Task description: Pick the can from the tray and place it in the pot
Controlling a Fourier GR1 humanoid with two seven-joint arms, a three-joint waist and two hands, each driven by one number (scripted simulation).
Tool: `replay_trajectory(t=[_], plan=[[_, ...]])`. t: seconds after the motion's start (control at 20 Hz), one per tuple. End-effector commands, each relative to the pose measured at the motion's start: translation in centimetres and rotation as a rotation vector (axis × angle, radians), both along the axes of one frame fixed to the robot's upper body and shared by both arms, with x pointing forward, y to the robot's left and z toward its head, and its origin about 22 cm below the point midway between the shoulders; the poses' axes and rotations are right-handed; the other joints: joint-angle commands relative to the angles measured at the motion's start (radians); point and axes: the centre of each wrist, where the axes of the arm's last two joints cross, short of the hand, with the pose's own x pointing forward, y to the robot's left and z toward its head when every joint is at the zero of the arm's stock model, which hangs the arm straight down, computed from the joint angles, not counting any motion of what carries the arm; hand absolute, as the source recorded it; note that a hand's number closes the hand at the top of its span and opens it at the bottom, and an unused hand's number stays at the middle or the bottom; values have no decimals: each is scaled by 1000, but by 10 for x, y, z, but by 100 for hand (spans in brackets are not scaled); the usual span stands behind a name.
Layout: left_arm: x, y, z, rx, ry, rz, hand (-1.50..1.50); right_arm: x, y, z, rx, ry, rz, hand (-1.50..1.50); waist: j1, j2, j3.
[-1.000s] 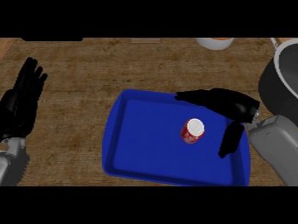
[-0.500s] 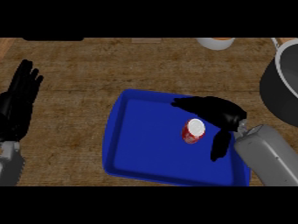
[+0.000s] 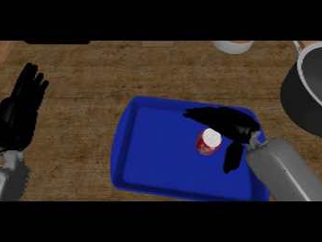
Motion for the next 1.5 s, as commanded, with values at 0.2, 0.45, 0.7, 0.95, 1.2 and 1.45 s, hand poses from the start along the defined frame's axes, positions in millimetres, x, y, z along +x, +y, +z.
replay_trajectory(t=[0.2,0.45,0.7,0.95,1.2,1.45], plan=[[4,4,3,-1,-13,-12,0,22,-20,-22,-31,10,-45,-150,3,1,0],[-2,-4,-2,2,-3,-3,0,16,-2,-36,-45,-21,115,150,7,1,0],[-11,-7,-12,23,-4,14,0,4,22,-42,-25,-65,131,150,1,0,0],[-12,-16,-2,12,-10,3,0,1,9,-49,-44,-60,153,150,0,-1,0],[-11,1,-16,4,20,31,0,-46,-14,-50,-36,-78,26,150,-21,-5,-1],[-12,12,-14,-11,25,56,0,-124,-17,-50,-9,-103,-135,150,-54,-13,-2]])
